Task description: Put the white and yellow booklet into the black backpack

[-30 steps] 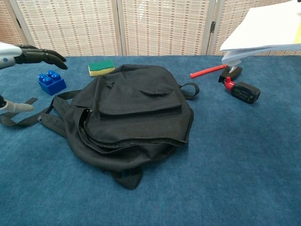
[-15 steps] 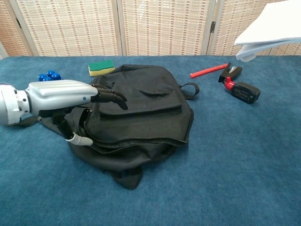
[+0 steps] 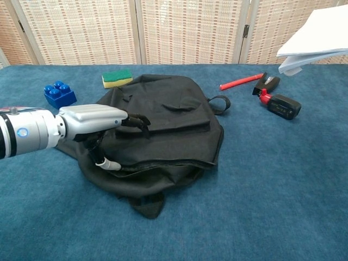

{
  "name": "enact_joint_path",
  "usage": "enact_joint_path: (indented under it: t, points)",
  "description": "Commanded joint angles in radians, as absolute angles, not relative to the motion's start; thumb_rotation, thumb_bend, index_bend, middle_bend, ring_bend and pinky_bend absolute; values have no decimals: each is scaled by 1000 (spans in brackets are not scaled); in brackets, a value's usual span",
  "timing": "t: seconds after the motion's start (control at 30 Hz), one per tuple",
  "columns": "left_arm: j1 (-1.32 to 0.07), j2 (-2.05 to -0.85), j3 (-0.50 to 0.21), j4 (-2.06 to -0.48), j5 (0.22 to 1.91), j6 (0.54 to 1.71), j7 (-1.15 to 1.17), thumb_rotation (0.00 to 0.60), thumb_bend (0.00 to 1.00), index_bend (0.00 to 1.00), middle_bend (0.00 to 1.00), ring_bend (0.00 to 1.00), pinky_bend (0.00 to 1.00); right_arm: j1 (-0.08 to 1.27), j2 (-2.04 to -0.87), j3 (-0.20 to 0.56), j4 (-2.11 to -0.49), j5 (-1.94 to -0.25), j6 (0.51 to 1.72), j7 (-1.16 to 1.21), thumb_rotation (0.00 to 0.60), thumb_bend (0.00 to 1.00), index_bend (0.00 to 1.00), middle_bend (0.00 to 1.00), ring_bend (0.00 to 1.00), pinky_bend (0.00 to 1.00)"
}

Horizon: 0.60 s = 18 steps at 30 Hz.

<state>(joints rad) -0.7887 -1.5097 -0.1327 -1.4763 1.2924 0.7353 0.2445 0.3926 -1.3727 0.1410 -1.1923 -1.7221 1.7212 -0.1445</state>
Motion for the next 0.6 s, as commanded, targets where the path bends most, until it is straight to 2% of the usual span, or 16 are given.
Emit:
enact_joint_path:
  t: [0.03,0.3,0.6]
  points:
    - [-790,-1514,-138,-1468,1272,741,227,600,319,297,96,133,19,392,-1375,142,-1190,-1723,1722,-139,600,420,783,443,459,280]
    - [-792,-1559,-139,-1412,1240,736,142,600,339,433,162,187,40,386,-1386,143,-1172,-1720,1724,-122,600,421,784,443,460,280]
    - [-774,-1634,-153,-1352,1254,806,42,600,464,636,300,301,78,382,-1393,145,-1155,-1728,1739,-101,600,421,786,443,459,281]
